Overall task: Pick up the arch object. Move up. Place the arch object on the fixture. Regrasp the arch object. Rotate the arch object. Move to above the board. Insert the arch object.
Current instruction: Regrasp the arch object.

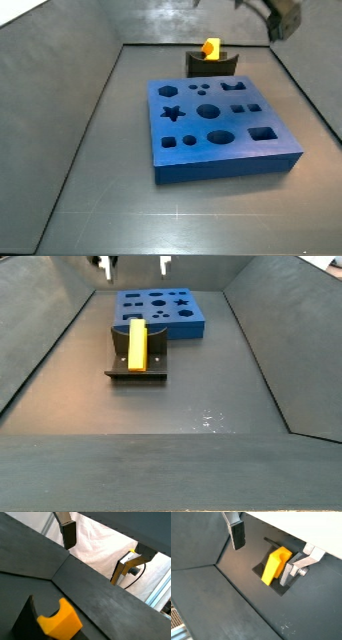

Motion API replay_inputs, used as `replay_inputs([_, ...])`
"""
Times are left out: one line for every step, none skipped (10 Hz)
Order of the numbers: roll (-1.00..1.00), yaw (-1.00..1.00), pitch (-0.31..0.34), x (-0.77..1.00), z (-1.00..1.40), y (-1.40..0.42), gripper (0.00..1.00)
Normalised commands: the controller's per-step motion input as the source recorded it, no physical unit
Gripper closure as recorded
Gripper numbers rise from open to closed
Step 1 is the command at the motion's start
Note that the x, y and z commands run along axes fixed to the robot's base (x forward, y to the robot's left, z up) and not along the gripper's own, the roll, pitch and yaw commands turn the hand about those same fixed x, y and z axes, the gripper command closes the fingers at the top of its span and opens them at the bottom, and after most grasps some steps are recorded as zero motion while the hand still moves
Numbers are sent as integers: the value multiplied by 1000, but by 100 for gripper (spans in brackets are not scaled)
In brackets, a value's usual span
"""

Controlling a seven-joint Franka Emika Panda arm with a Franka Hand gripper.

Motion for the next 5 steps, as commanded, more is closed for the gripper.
replay_inputs([101,147,-40,67,-1000,56,0])
replay_inputs([95,136,-62,71,-1000,53,0])
replay_inputs([83,93,-108,79,-1000,47,0])
replay_inputs([81,78,-117,82,-1000,46,0])
replay_inputs([82,25,-120,94,-1000,35,0])
